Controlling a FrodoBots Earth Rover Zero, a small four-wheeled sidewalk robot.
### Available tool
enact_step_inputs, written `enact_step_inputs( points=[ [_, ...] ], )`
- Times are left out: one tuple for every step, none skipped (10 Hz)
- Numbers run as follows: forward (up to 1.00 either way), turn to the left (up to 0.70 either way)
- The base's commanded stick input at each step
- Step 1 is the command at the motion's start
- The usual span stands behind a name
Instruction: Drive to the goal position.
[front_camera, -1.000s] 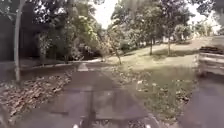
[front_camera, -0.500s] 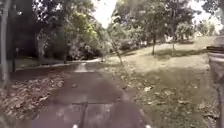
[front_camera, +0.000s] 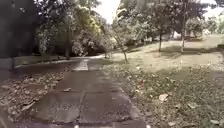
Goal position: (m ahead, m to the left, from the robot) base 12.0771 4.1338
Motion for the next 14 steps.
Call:
enact_step_inputs(
  points=[
    [0.92, 0.02],
    [0.92, 0.00],
    [0.92, 0.00],
    [0.92, 0.00],
    [0.92, 0.00],
    [0.92, 0.00],
    [0.92, 0.00],
    [0.92, 0.00],
    [0.92, 0.00],
    [0.92, 0.00],
    [0.92, 0.00],
    [0.92, 0.00],
    [0.92, 0.00],
    [0.94, 0.00]
  ],
)
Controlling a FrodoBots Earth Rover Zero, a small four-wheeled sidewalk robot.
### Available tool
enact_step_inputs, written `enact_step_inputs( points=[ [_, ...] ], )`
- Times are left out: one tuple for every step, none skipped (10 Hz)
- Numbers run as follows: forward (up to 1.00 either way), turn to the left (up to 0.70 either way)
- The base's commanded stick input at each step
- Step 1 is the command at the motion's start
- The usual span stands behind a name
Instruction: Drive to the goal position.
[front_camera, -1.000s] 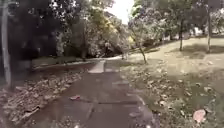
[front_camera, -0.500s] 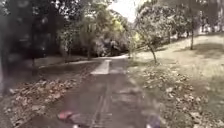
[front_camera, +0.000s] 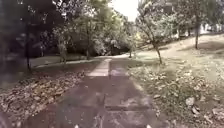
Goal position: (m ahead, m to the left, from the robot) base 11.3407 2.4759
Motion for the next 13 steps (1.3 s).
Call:
enact_step_inputs(
  points=[
    [0.99, 0.00],
    [1.00, 0.00],
    [1.00, 0.00],
    [1.00, 0.00],
    [1.00, 0.00],
    [1.00, 0.00],
    [1.00, 0.00],
    [0.98, 0.00],
    [0.96, 0.00],
    [0.95, 0.00],
    [0.95, 0.00],
    [0.95, 0.00],
    [0.95, 0.00]
  ],
)
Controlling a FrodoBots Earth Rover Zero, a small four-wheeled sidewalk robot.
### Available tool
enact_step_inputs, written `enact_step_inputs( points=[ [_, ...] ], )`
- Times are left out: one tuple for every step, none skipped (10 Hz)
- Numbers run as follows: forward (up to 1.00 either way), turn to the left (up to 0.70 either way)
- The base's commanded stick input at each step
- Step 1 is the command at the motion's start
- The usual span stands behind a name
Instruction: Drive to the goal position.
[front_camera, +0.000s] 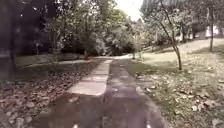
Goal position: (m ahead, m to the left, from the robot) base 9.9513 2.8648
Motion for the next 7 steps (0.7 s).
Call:
enact_step_inputs(
  points=[
    [0.95, 0.00],
    [0.95, 0.00],
    [0.95, 0.00],
    [0.95, 0.00],
    [0.95, 0.00],
    [0.96, 0.00],
    [0.98, 0.00]
  ],
)
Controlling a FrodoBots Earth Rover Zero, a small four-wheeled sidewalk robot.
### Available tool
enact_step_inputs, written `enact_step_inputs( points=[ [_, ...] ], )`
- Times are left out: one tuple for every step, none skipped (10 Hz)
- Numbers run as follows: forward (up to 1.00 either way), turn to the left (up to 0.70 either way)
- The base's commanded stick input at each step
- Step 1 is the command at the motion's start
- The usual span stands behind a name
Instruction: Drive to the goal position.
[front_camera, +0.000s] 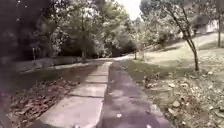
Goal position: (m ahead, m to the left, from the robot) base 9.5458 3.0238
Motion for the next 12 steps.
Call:
enact_step_inputs(
  points=[
    [0.99, 0.00],
    [0.99, 0.00],
    [0.99, 0.00],
    [0.99, 0.00],
    [0.99, 0.00],
    [0.99, 0.00],
    [0.99, 0.00],
    [0.99, 0.00],
    [0.99, 0.00],
    [0.98, 0.00],
    [0.98, 0.00],
    [0.99, 0.00]
  ],
)
